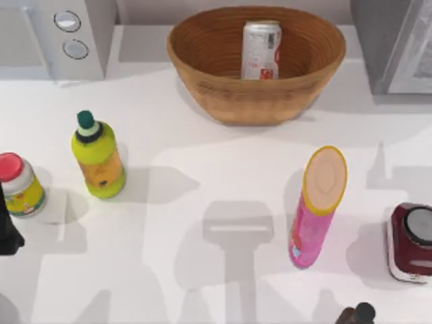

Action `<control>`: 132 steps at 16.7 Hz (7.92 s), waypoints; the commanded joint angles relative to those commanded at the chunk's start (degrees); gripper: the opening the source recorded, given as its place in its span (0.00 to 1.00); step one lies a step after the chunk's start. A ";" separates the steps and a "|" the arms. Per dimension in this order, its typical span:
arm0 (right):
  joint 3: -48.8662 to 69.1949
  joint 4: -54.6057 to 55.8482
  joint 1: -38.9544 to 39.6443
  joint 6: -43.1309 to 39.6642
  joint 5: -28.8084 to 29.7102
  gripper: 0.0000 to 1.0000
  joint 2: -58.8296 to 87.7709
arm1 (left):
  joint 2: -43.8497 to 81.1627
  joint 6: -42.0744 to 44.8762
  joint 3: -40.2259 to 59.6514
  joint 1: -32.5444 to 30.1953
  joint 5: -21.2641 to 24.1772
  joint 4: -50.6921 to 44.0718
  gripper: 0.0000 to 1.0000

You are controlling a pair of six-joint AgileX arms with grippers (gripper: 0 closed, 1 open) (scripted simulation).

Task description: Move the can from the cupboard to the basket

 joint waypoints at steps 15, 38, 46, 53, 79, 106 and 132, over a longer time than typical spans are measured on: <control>-26.17 -11.76 -10.40 -0.45 -11.52 1.00 -32.04 | 0.00 0.00 0.00 0.00 0.00 0.00 1.00; -5.77 55.80 -67.82 1.18 -68.02 1.00 54.74 | 0.00 0.00 0.00 0.00 0.00 0.00 1.00; -4.78 56.56 -69.11 1.21 -69.45 1.00 56.42 | 0.00 0.00 0.00 0.00 0.00 0.00 1.00; 14.33 35.97 -70.61 1.36 -70.63 1.00 54.99 | 0.00 0.00 0.00 0.00 0.00 0.00 1.00; 74.54 -33.75 -64.71 1.23 -64.95 1.00 44.65 | 0.00 0.00 0.00 0.00 0.00 0.00 1.00; 73.85 -36.82 12.70 0.03 14.82 1.00 41.51 | 0.00 0.00 0.00 0.00 0.00 0.00 1.00; 32.47 -24.20 -0.01 -0.10 1.32 1.00 11.90 | 0.00 0.00 0.00 0.00 0.00 0.00 1.00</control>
